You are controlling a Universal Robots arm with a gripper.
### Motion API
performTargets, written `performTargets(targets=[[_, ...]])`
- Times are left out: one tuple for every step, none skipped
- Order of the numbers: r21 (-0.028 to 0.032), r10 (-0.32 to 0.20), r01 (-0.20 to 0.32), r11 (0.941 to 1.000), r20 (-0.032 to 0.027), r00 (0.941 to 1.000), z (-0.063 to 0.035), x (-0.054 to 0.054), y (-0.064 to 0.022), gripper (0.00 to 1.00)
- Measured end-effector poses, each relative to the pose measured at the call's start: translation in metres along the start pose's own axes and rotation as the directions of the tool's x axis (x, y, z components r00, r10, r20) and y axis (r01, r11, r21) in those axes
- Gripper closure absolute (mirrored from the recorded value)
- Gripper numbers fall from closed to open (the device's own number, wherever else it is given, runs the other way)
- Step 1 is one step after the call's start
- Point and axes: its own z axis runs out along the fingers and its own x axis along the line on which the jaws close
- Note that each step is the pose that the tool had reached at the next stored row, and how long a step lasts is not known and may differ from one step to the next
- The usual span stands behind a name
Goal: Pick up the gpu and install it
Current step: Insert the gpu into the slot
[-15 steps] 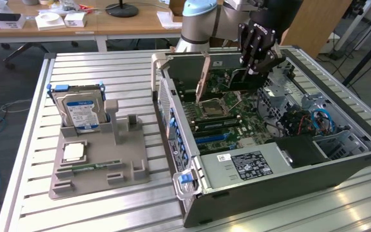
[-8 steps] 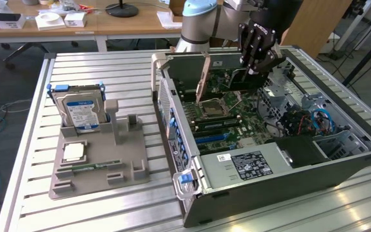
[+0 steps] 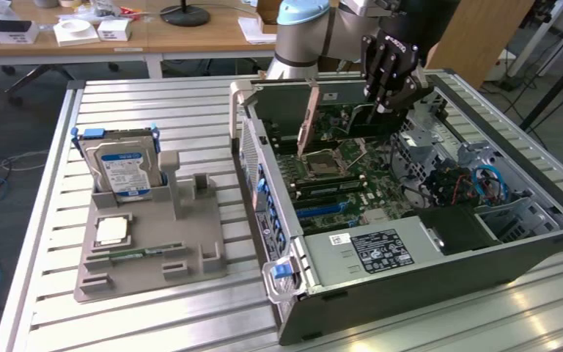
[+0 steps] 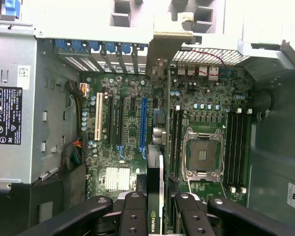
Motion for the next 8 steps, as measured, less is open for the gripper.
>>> performTargets(targets=[[0.0000,0.000,0.000,1.0000,0.0000,1.0000,0.0000,0.0000,0.0003,0.73],[0.0000,0.000,0.000,1.0000,0.0001,1.0000,0.0001,0.0000,0.0009,0.73],[0.0012,0.000,0.000,1.0000,0.0001,1.0000,0.0006,0.0000,0.0020,0.73],[0.0036,0.000,0.000,1.0000,0.0000,1.0000,0.0014,0.0000,0.0033,0.73],[0.0054,0.000,0.000,1.0000,-0.0002,1.0000,0.0028,-0.0001,0.0039,0.73],[0.0062,0.000,0.000,1.0000,-0.0002,1.0000,0.0046,-0.0001,0.0040,0.73],[0.0064,0.000,0.000,1.0000,-0.0001,1.0000,0.0064,0.0000,0.0040,0.73],[0.0064,0.000,0.000,1.0000,-0.0003,1.0000,0.0083,0.0000,0.0039,0.73]])
